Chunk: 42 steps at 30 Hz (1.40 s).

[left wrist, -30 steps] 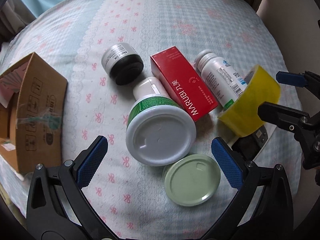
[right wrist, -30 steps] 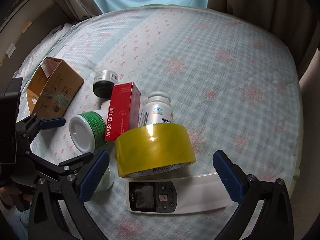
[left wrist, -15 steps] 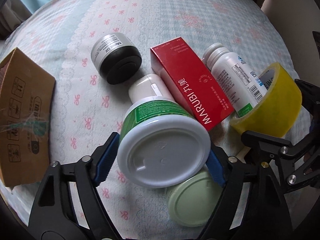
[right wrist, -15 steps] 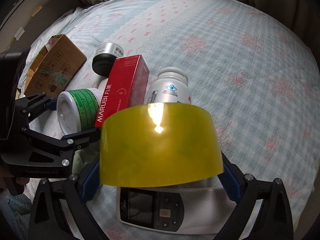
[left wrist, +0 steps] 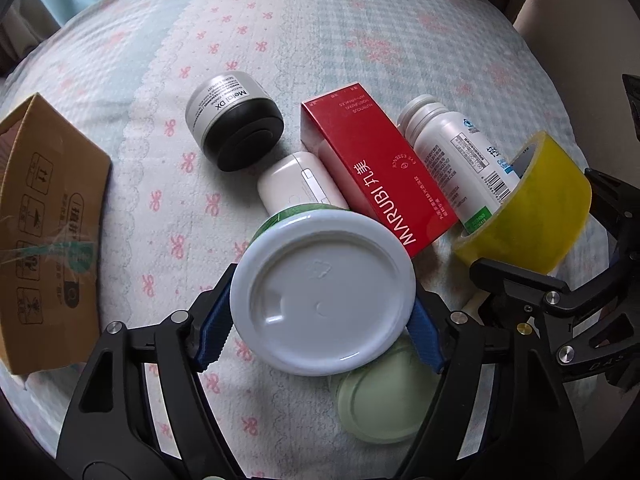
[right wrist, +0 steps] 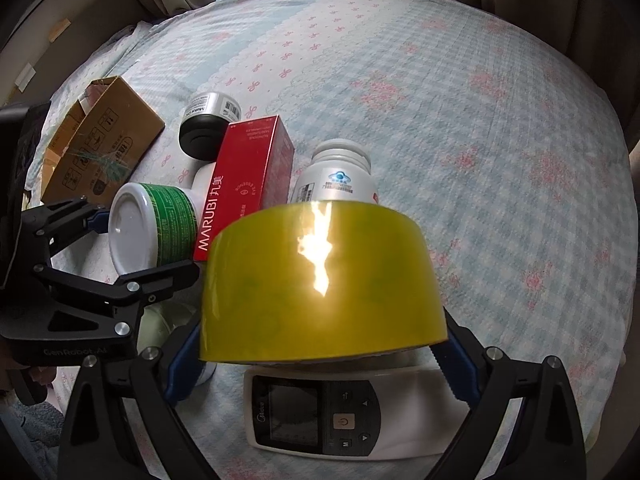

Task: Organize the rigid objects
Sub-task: 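Grasp the white jar lid with the left tool while the right tool grasps the yellow tape roll, then carry the white jar with the left tool while the right tool carries the tape into the box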

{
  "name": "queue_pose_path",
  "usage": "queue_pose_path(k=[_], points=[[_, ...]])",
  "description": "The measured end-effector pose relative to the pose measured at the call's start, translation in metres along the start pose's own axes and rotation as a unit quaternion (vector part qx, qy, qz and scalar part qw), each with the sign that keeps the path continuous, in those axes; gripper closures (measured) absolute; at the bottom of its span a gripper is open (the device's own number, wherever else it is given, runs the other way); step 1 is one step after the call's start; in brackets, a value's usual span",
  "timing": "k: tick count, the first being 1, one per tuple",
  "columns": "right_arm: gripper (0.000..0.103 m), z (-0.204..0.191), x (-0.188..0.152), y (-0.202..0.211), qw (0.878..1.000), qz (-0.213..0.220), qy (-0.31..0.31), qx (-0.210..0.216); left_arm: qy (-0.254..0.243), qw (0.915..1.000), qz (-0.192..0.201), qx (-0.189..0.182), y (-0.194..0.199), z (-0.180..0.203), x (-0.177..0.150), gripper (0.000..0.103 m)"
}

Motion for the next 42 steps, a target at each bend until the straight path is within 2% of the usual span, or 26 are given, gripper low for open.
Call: queue_pose_path(k=[6, 12, 22, 27, 33, 37, 42], points=[[0.006, -0.005, -0.007, 0.019, 1.000, 0.005, -0.028, -0.009, 0.011, 0.9999, 0.005, -0.001, 0.019, -0.002, -0.002, 0.032], [0.006, -0.014, -0.011, 0.054, 0.997, 0.032, -0.062, -0.012, 0.017, 0.9996, 0.023, -0.004, 0.048, -0.004, 0.003, 0.032], [0.006, -0.059, 0.004, 0.148, 0.989, 0.107, -0.101, -0.034, 0.001, 0.9973, 0.073, -0.007, 0.149, -0.018, 0.008, 0.032], [0.006, -0.104, 0.015, 0.191, 0.984, 0.141, -0.099, -0.045, 0.025, 0.9951, 0.096, 0.002, 0.207, -0.053, 0.002, 0.032], [0.006, -0.178, 0.026, 0.228, 0.981, 0.163, -0.090, -0.051, 0.034, 0.9929, 0.113, 0.016, 0.271, -0.105, -0.037, 0.032], [0.006, -0.236, 0.033, 0.232, 0.980, 0.170, -0.092, -0.053, 0.044, 0.9914, 0.121, 0.023, 0.306, -0.152, -0.070, 0.032], [0.006, -0.306, 0.043, 0.215, 0.979, 0.165, -0.112, -0.039, 0.044, 0.9908, 0.120, 0.043, 0.334, -0.215, -0.111, 0.032]])
Point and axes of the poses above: each gripper's, at about its wrist camera, not at the fingertips, and y roughly against the way its jaws point, z to its right, x to its top, the point moved 6 cm from there along -y, roughly the way its jaws point, and after that the axes turned 13 degrees about -y, right-handed, at the moved point
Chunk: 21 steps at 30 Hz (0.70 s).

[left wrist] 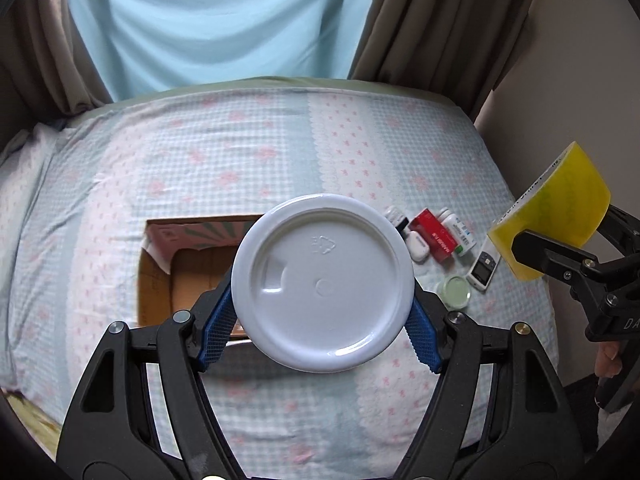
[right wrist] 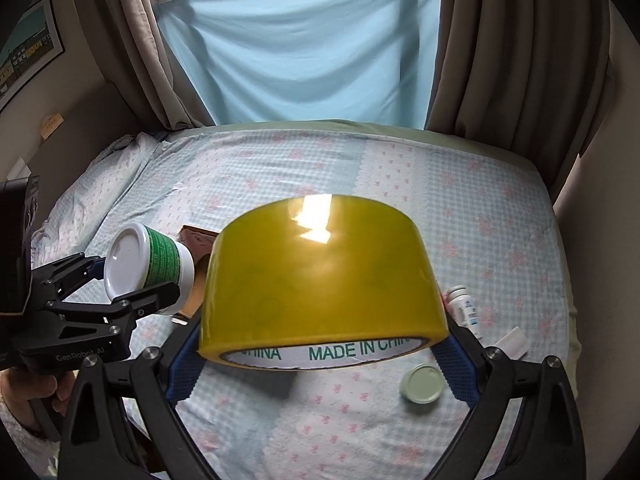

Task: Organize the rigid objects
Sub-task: 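Carry the white jar with the left tool while the right tool carries the tape into the box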

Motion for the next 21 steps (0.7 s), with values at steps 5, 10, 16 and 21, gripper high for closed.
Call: queue_pose_path(k=[5, 10, 16, 21], points=[[0.006, -0.056, -0.013, -0.029, 0.999, -0.023, -0.036, 0.012, 0.011, 0.9997, -0.015, 0.015, 0.008, -0.064, -0.032, 0.032], [0.006, -0.095, -0.024, -0.067, 0.997, -0.047, -0.062, 0.012, 0.021, 0.9988, -0.038, 0.020, -0.007, -0.113, -0.054, 0.032], [0.006, -0.115, -0.027, -0.115, 0.995, -0.085, -0.056, -0.015, 0.027, 0.9972, -0.067, 0.017, -0.048, -0.141, -0.063, 0.033], [0.006, -0.107, -0.031, -0.163, 0.989, -0.130, -0.051, -0.042, 0.022, 0.9956, -0.090, 0.007, -0.091, -0.150, -0.063, 0.033]])
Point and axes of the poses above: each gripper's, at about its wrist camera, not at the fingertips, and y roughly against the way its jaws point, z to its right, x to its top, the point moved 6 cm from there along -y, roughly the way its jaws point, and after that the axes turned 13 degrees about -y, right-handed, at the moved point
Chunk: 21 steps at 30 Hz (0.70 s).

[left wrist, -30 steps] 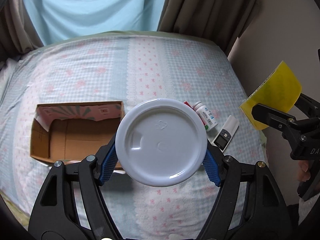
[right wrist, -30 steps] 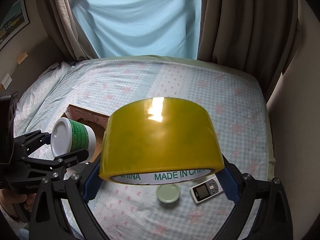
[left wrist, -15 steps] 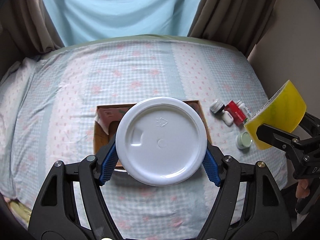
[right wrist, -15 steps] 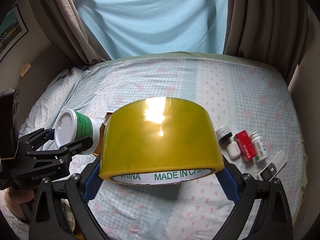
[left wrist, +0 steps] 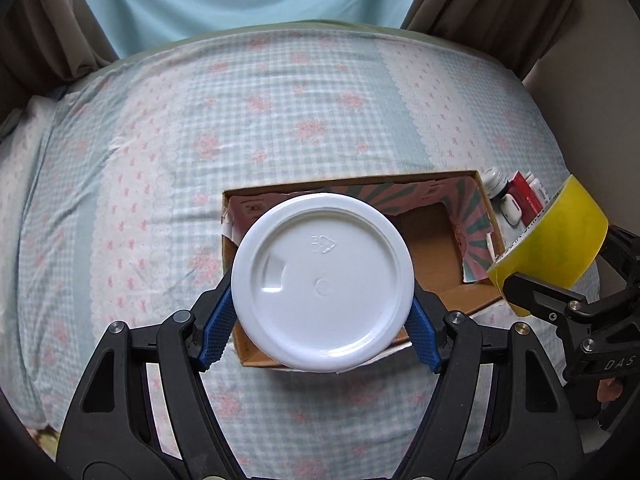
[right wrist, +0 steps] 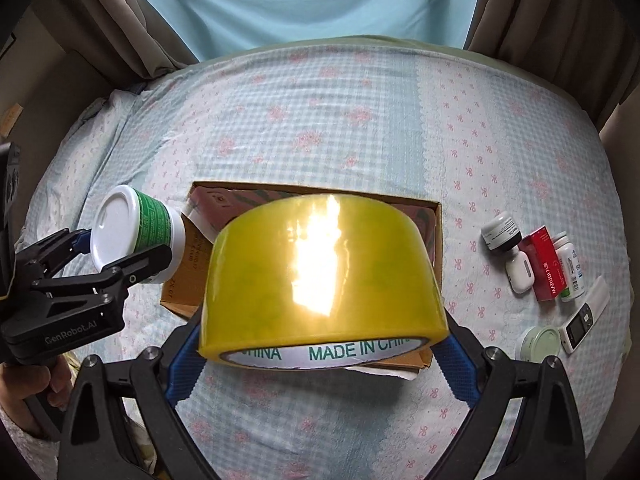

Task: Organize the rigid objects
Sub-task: 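Carry the white jar with the left tool while the right tool carries the tape into the box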

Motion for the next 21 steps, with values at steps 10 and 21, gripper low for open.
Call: queue_pose_path(k=[10, 21], points=[[0.006, 0.019, 0.010, -0.105, 0.992, -0.121, 0.006, -0.044, -0.006, 0.9986, -0.051, -0.010, -0.095, -0.012, 0.006, 0.033], [0.006, 0.034, -0.006, -0.154, 0.978, -0.199, 0.018, -0.060, -0.019, 0.9954, -0.092, -0.018, -0.143, -0.005, -0.007, 0.033]])
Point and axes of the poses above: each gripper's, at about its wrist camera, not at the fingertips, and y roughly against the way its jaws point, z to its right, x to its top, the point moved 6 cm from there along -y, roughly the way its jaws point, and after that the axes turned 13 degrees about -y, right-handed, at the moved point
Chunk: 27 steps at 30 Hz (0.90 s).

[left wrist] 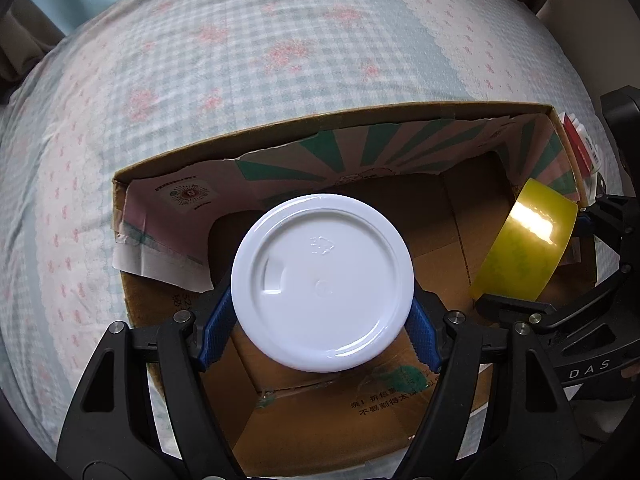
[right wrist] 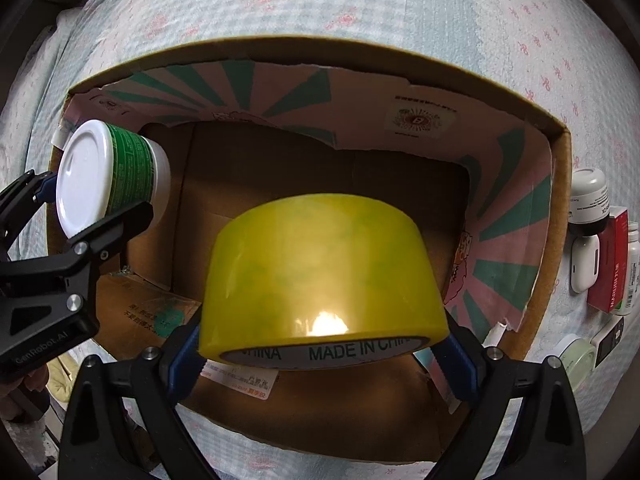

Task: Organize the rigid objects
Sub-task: 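Carry the white jar with the left tool while the right tool carries the tape into the box, then open both tools to release jar and tape in the box, then lift away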

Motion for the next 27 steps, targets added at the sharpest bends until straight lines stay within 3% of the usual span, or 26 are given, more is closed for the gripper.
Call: queue_pose_path(k=[7, 9, 11, 14, 27], points=[[0.005, -0.002, -0.001, -0.005, 0.999, -0.006, 0.033, -0.021, -0.017, 0.9996, -0.012, 0.017, -0.006, 0.006, 0.006, 0.031], [0.000, -0.001, -0.002, -0.007, 0.999, -0.011, 0.031, -0.022, -0.009, 0.9998, -0.002, 0.015, 0.001, 0.004, 0.010, 0.000], [0.000, -0.002, -0.005, -0.004, 0.999, -0.012, 0.040, -0.008, -0.001, 0.9997, 0.018, 0.015, 0.012, 0.000, 0.015, 0.000], [0.000, 0.000, -0.009, 0.006, 0.999, 0.019, 0.049, 0.000, -0.006, 0.9992, 0.025, 0.029, 0.022, -0.003, 0.020, 0.000], [0.000, 0.012, -0.027, 0.036, 0.998, 0.048, 0.039, 0.008, 0.007, 0.9986, 0.029, 0.045, 0.045, -0.011, 0.006, 0.000]])
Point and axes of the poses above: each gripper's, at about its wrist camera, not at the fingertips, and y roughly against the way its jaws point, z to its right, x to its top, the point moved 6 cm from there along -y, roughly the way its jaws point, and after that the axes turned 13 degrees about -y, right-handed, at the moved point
